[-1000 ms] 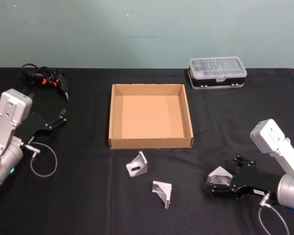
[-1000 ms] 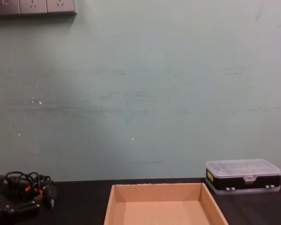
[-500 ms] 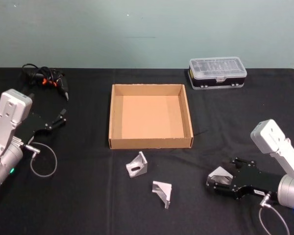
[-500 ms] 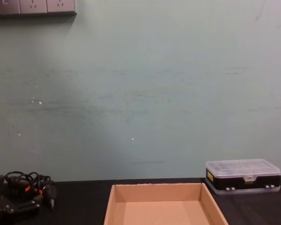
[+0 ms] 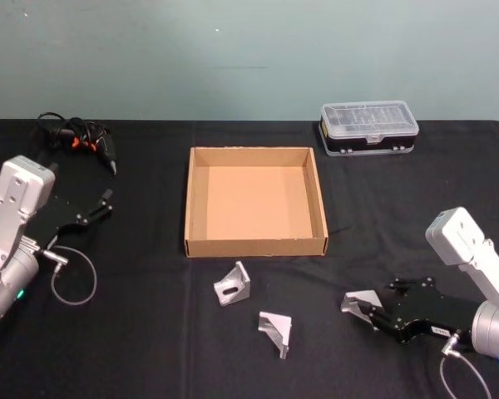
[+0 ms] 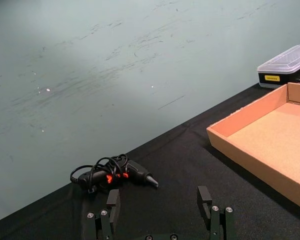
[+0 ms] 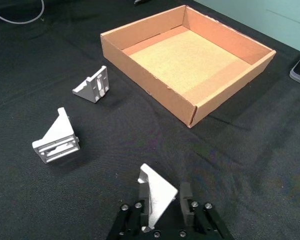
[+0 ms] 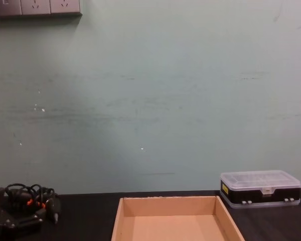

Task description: Use one hand to pick up the angle iron from the table and place it into the box.

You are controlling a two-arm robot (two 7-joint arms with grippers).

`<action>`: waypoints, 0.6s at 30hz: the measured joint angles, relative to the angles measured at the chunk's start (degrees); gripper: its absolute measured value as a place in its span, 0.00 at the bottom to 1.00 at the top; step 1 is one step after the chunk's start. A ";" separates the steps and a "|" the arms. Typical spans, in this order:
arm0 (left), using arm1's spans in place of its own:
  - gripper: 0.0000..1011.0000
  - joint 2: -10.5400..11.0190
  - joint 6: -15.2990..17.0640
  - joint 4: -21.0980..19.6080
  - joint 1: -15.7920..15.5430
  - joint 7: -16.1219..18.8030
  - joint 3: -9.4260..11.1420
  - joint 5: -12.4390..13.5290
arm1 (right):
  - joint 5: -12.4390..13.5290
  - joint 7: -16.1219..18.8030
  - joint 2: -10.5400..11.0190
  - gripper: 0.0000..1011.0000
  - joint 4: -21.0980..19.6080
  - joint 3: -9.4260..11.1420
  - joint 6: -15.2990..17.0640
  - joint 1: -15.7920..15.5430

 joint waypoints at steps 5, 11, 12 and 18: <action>1.00 0.00 0.00 0.00 0.00 0.00 0.00 0.00 | 0.00 -0.03 0.02 0.31 -0.01 0.00 -0.01 0.00; 1.00 0.00 0.00 0.00 0.00 0.00 0.00 0.00 | -0.15 0.02 -0.19 0.31 -0.13 0.37 -0.27 -0.28; 1.00 0.00 0.00 0.00 0.00 0.00 0.00 0.00 | -0.32 0.08 -0.37 0.31 -0.22 0.59 -0.50 -0.44; 1.00 0.00 0.00 0.00 0.00 0.00 0.00 0.00 | -0.91 0.29 -1.00 0.31 -0.85 1.40 -0.82 -0.88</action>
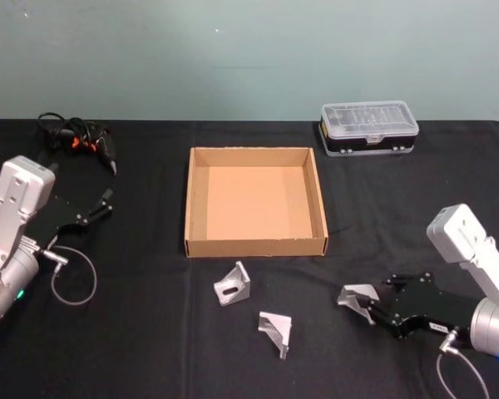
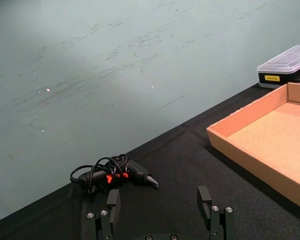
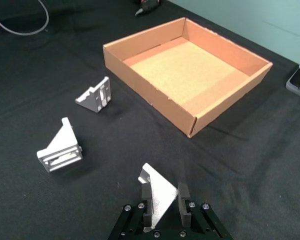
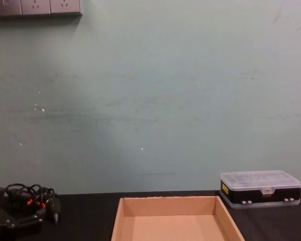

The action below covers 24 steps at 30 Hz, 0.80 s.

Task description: Use one hand to pick up the angle iron from the table and place it into the box.

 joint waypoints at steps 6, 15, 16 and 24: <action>1.00 0.00 0.00 0.00 0.00 0.00 0.00 0.00 | -0.34 -0.04 -0.99 0.31 -1.36 0.98 0.22 0.35; 1.00 0.00 0.00 0.00 0.00 0.00 0.00 0.00 | -3.34 0.80 -4.12 0.31 -1.36 -0.86 2.04 8.09; 1.00 0.00 0.00 0.00 0.00 0.00 0.00 0.00 | -3.72 0.98 -4.52 0.31 -1.06 -1.27 2.28 9.14; 1.00 0.00 0.00 0.00 0.00 0.00 0.00 0.00 | -7.63 3.48 -10.44 0.31 7.10 -6.45 5.50 21.42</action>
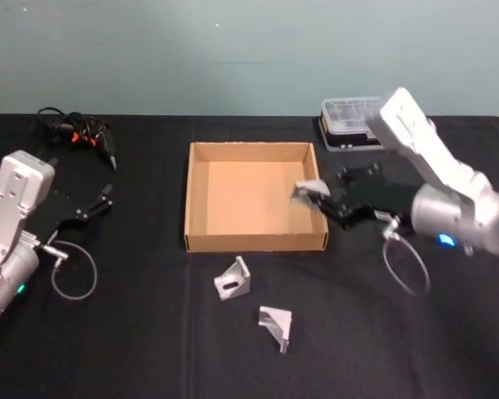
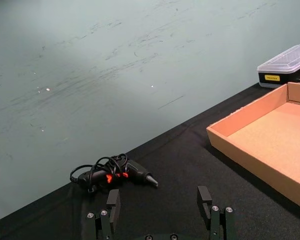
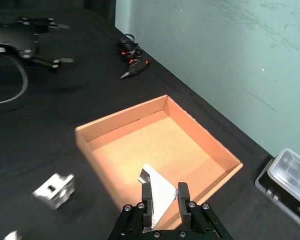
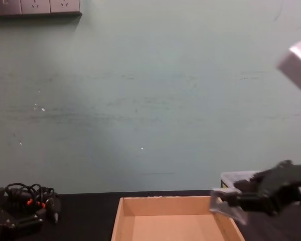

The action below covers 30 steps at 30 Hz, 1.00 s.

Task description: Use one hand to pick up the angle iron from the table and place it into the box.

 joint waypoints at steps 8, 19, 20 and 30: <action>1.00 0.00 0.00 0.00 0.00 0.00 0.00 0.00 | -2.55 0.94 -7.40 0.31 12.25 -3.90 1.79 9.88; 1.00 0.00 0.00 0.00 0.00 0.00 0.00 0.00 | -5.19 1.69 -14.22 0.31 25.16 -7.33 1.61 16.91; 1.00 0.00 0.00 0.00 0.00 0.00 0.00 0.00 | -5.72 1.67 -15.12 0.31 26.91 -7.79 1.42 17.62; 1.00 0.00 0.00 0.00 0.00 0.00 0.00 0.00 | -8.01 1.30 -18.49 0.31 32.69 -9.00 0.30 19.70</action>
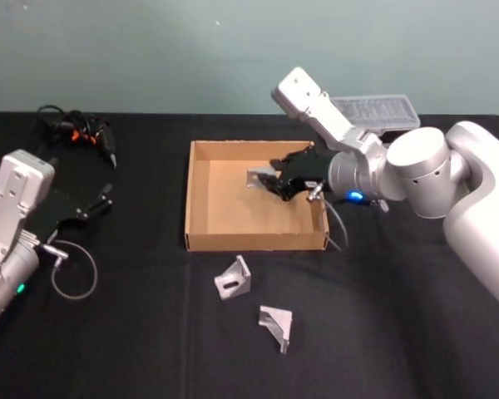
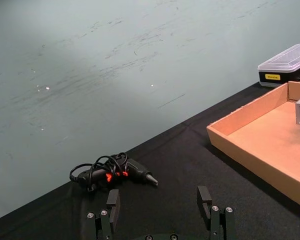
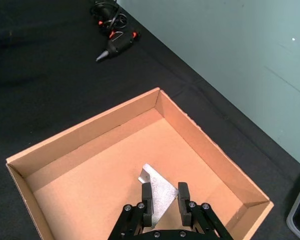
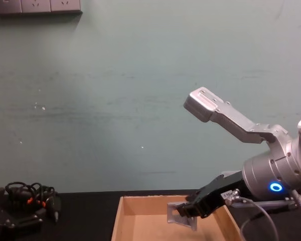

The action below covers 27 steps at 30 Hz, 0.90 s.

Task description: Use one hand to pick up the angle iron from the table and place it into the box.

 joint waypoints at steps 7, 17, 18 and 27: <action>1.00 0.00 0.00 0.00 0.00 0.00 0.00 0.00 | 0.16 -0.07 0.24 0.31 -0.44 0.07 0.05 -0.08; 1.00 0.00 0.00 0.00 0.00 0.00 0.00 0.00 | 0.31 -0.12 0.44 0.43 -0.75 0.14 0.13 -0.20; 1.00 0.00 0.00 0.00 0.00 0.00 0.00 0.00 | 0.32 -0.12 0.45 0.45 -0.77 0.14 0.14 -0.21; 1.00 0.00 0.00 0.00 0.00 0.00 0.00 0.00 | 0.41 -0.12 0.51 0.72 -0.91 0.20 0.20 -0.25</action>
